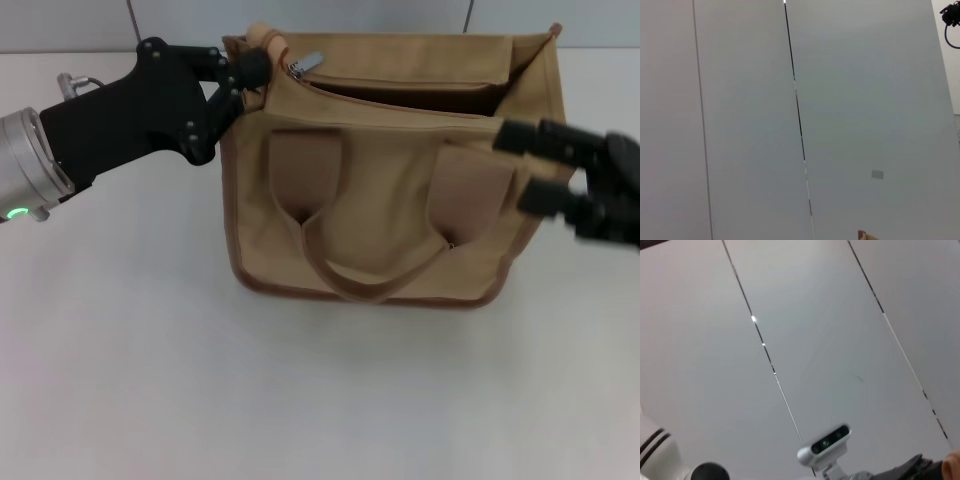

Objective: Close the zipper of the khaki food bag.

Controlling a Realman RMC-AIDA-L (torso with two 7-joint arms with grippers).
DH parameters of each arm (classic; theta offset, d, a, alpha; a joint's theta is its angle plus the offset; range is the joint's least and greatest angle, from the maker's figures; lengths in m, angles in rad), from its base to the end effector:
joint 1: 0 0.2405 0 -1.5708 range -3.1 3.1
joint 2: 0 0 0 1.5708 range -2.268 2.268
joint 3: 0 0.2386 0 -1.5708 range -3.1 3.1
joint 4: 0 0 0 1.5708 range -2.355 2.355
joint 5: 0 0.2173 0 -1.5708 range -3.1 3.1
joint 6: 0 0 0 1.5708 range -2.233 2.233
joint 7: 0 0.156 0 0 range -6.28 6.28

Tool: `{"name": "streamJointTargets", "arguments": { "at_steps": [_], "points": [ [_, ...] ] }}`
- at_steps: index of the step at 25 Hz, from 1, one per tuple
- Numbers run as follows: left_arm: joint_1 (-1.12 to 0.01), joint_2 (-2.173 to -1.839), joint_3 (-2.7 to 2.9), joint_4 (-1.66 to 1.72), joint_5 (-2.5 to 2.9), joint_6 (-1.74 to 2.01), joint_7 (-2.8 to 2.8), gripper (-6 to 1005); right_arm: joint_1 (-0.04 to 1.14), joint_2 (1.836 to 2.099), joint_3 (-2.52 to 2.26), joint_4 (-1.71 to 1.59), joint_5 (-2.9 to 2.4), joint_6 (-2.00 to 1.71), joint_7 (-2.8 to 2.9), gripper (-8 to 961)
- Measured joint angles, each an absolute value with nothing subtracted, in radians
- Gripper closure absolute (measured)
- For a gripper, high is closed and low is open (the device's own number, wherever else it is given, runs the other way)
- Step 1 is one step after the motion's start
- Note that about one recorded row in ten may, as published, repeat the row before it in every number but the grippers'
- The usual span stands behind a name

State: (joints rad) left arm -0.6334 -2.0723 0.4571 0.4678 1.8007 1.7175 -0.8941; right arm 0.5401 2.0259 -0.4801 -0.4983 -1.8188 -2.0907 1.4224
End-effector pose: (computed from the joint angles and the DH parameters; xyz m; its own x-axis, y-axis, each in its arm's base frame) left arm -0.2019 0.3464 0.0209 0.6655 -0.1619 0.7286 0.1975 -0.9032 -0.3811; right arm 0.2116 0.2828 0.0502 0.4774 -0.3202 -0.8183 -0.2911 -0.9363 0.1966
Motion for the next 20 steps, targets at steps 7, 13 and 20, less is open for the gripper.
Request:
{"name": "streamJointTargets", "arguments": {
  "at_steps": [7, 13, 20],
  "points": [
    [-0.632, -2.072, 0.458, 0.466, 1.784, 1.718, -0.894, 1000, 0.676, 1.977, -0.497, -0.554, -1.800, -1.975, 1.736, 212],
    [-0.633, -2.072, 0.454, 0.456, 1.767, 1.708, -0.894, 1000, 0.736, 1.949, -0.583, -0.581, -1.803, -1.828, 1.912, 220],
    [-0.633, -2.072, 0.456, 0.456, 1.756, 1.706, -0.894, 1000, 0.770, 1.938, -0.660, -0.581, -1.803, -1.723, 2.085, 229]
  ]
}}
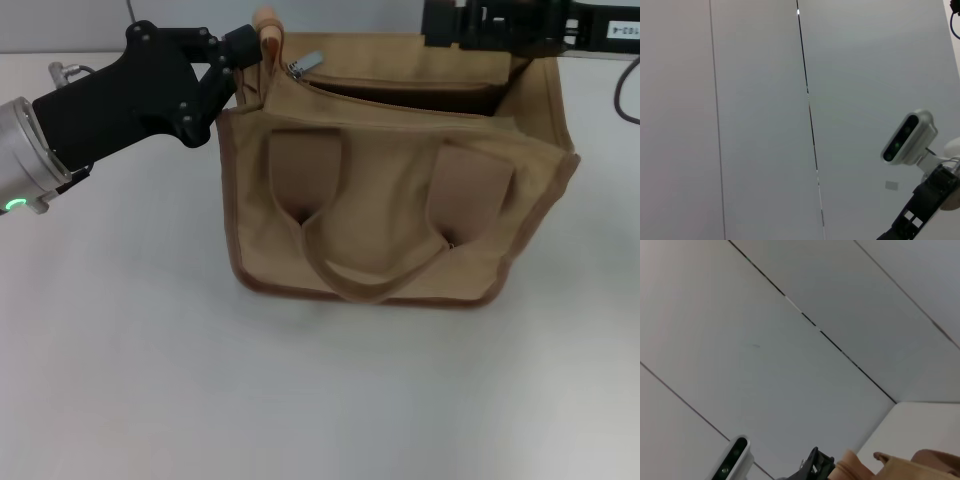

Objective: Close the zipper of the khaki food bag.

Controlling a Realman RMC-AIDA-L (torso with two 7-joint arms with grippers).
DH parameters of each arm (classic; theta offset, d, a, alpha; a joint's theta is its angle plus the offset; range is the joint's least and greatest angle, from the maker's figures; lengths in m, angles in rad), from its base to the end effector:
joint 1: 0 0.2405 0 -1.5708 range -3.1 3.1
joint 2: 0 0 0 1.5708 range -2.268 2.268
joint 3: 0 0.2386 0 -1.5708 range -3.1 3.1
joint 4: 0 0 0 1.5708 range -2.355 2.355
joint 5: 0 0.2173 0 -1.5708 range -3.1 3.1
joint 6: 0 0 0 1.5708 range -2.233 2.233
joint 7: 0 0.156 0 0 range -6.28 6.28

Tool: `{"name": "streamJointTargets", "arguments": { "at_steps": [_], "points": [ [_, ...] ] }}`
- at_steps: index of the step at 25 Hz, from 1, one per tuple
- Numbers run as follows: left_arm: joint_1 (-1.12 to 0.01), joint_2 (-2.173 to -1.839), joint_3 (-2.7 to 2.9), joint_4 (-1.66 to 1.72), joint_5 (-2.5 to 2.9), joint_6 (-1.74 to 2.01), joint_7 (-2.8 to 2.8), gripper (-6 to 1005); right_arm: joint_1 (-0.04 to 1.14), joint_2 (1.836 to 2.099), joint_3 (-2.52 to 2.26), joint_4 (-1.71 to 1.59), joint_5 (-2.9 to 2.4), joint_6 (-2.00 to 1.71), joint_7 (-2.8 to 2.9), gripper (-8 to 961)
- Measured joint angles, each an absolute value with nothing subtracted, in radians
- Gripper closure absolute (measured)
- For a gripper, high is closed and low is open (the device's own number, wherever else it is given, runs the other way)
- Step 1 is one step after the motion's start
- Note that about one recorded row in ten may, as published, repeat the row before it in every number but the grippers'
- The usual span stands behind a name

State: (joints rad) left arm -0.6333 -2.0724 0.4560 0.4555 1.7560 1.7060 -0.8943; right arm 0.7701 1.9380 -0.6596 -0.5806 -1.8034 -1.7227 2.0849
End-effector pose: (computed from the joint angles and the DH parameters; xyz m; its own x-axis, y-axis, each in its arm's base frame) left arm -0.2007 0.3498 0.0242 0.6419 -0.1692 0.7479 0.2281 -0.8890 -0.3969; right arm 0.1581 0.3839 0.0603 0.4404 -0.6937 -0.5699 -0.6483 -0.6849 0.3327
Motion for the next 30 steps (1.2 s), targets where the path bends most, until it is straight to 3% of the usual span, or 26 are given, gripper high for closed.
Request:
{"name": "streamJointTargets", "arguments": {
  "at_steps": [30],
  "points": [
    [-0.619, -2.069, 0.459, 0.455, 1.757, 1.703, -0.833, 1001, 0.888, 1.976, -0.821, -0.508, -1.801, -1.526, 2.423, 271]
  ]
}}
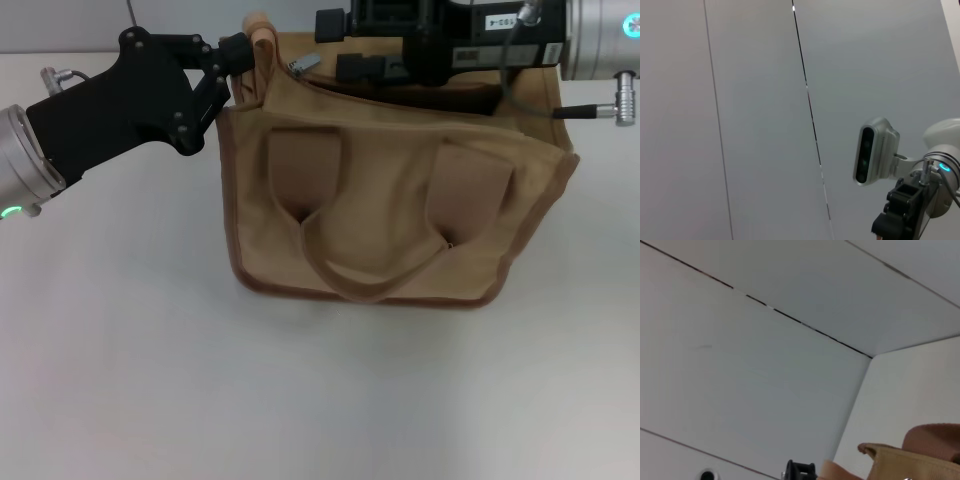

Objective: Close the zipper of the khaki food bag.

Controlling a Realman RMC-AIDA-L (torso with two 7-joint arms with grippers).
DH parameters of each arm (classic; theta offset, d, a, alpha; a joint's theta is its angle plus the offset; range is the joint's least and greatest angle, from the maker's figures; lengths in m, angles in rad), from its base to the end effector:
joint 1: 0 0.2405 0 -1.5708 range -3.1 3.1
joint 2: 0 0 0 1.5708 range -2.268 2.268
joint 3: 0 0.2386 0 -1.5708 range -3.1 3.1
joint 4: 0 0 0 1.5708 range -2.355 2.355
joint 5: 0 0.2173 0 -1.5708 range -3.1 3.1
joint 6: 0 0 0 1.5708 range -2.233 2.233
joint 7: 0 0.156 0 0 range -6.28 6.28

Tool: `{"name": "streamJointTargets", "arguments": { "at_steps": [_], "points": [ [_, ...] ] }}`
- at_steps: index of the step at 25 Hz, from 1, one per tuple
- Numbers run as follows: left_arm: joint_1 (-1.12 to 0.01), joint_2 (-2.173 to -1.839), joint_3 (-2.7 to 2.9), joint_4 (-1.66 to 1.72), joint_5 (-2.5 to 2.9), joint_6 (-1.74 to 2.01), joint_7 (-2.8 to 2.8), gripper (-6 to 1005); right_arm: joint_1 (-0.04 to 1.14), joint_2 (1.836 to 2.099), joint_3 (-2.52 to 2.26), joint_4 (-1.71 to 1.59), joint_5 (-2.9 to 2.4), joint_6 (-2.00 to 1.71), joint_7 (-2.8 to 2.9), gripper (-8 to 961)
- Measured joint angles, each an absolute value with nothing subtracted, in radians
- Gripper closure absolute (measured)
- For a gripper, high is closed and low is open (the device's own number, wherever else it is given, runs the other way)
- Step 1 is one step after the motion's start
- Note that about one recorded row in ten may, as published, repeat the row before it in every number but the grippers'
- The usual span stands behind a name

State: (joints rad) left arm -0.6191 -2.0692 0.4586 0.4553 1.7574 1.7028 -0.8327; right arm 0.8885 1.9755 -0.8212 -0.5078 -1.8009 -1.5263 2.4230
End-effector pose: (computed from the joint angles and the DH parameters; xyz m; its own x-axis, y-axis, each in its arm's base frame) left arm -0.2065 0.3474 0.0247 0.6626 -0.2134 0.7179 0.1991 -0.8739 -0.4435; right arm 0.1230 0.4058 0.0093 0.2574 -0.8925 -0.3703 -0.8056 -0.4099 0.4278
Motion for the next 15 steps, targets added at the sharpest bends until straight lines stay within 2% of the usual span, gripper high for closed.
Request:
{"name": "streamJointTargets", "arguments": {
  "at_steps": [12, 15],
  "points": [
    [-0.616, -2.071, 0.459, 0.444, 1.755, 1.704, -0.799, 1000, 0.891, 2.005, -0.831, -0.505, -1.797, -1.447, 2.504, 287],
    [-0.615, -2.071, 0.459, 0.442, 1.755, 1.706, -0.792, 997, 0.892, 2.012, -0.829, -0.502, -1.797, -1.442, 2.510, 402]
  ]
}}
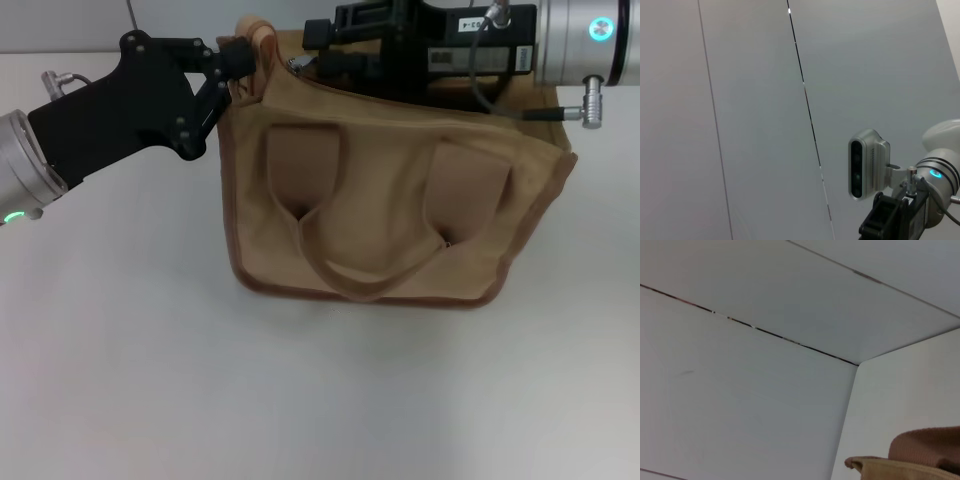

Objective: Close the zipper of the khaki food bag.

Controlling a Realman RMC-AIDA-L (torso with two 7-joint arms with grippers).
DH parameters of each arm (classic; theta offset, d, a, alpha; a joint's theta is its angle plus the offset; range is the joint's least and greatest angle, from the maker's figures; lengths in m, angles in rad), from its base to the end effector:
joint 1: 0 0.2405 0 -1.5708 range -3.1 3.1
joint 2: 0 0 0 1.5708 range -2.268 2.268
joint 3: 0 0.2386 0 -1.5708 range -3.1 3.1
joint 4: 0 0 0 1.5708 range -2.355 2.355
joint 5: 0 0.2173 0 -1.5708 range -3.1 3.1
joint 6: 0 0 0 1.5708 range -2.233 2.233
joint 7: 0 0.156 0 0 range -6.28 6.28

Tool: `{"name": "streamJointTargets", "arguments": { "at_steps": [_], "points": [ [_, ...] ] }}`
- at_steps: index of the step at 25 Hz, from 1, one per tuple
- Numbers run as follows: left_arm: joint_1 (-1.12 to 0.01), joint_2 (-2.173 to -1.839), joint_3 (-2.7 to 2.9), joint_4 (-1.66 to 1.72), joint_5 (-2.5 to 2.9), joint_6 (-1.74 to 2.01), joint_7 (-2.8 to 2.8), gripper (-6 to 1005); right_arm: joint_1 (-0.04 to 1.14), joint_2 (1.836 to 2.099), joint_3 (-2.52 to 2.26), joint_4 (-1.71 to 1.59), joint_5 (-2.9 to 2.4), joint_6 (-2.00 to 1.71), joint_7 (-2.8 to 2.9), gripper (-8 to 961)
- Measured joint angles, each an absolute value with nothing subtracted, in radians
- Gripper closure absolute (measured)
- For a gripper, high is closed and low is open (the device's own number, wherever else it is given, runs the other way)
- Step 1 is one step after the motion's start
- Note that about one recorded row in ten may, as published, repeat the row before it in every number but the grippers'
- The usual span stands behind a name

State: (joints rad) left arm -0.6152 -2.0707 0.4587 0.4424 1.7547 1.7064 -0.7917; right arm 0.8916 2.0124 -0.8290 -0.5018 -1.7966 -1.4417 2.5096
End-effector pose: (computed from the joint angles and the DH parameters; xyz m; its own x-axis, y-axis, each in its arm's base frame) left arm -0.2074 0.3451 0.0223 0.6629 -0.2384 0.7097 0.1829 -0.8677 -0.4623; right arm 0.1212 0.4106 -0.0068 0.1447 -0.9223 -0.3585 -0.8402 -0.3058 0.4477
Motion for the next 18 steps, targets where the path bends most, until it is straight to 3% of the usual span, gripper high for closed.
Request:
{"name": "streamJointTargets", "arguments": {
  "at_steps": [3, 11, 18],
  "points": [
    [-0.615, -2.071, 0.459, 0.442, 1.755, 1.707, -0.790, 994, 0.894, 2.026, -0.822, -0.491, -1.795, -1.418, 2.526, 517],
    [-0.615, -2.071, 0.459, 0.442, 1.755, 1.710, -0.788, 984, 0.894, 2.049, -0.822, -0.491, -1.789, -1.384, 2.538, 647],
    [-0.615, -2.071, 0.459, 0.442, 1.755, 1.713, -0.787, 975, 0.873, 2.060, -0.824, -0.488, -1.684, -1.384, 2.504, 648]
  ]
}}
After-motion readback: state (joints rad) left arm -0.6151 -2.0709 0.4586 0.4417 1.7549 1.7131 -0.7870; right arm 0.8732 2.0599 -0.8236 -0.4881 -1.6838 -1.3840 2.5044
